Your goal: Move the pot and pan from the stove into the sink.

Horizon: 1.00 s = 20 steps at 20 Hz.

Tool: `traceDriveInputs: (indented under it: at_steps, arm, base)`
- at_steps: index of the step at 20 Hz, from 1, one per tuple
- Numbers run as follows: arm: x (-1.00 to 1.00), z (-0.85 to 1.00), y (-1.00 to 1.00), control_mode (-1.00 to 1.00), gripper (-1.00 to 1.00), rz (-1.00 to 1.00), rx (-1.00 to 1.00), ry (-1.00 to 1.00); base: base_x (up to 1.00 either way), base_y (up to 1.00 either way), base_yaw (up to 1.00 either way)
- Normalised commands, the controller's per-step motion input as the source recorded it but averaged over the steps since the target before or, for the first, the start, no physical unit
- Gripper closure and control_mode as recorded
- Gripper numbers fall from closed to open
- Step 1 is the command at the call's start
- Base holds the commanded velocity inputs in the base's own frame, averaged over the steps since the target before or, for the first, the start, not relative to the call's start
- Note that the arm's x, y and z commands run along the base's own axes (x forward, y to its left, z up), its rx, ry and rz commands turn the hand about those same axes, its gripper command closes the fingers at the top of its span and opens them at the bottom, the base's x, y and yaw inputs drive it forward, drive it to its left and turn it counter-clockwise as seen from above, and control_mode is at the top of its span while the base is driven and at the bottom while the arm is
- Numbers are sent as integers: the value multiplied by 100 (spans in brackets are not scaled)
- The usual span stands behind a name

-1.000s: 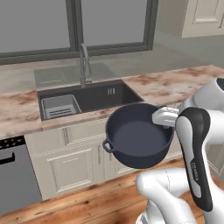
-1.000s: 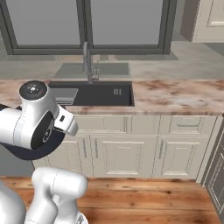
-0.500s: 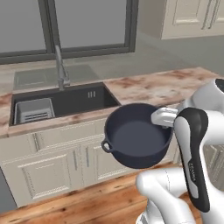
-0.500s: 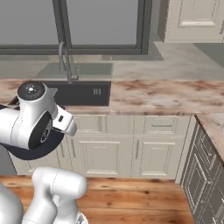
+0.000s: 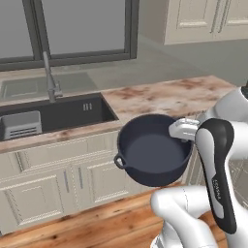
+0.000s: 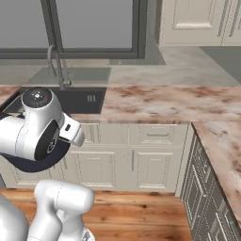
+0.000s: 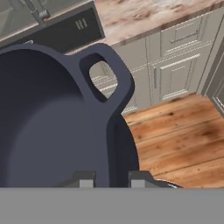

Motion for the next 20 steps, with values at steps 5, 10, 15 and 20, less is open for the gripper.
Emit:
traceDriveInputs:
  at_steps: [5,10,15,20]
  arm:
    - [0,0,0,100,100,0,0,0]
    - [0,0,0,100,100,0,0,0]
    - [0,0,0,100,100,0,0,0]
    - [0,0,0,100,100,0,0,0]
  base:
    - [48,0,0]
    - [64,1,0]
    - [72,3,0]
    - [71,2,-1]
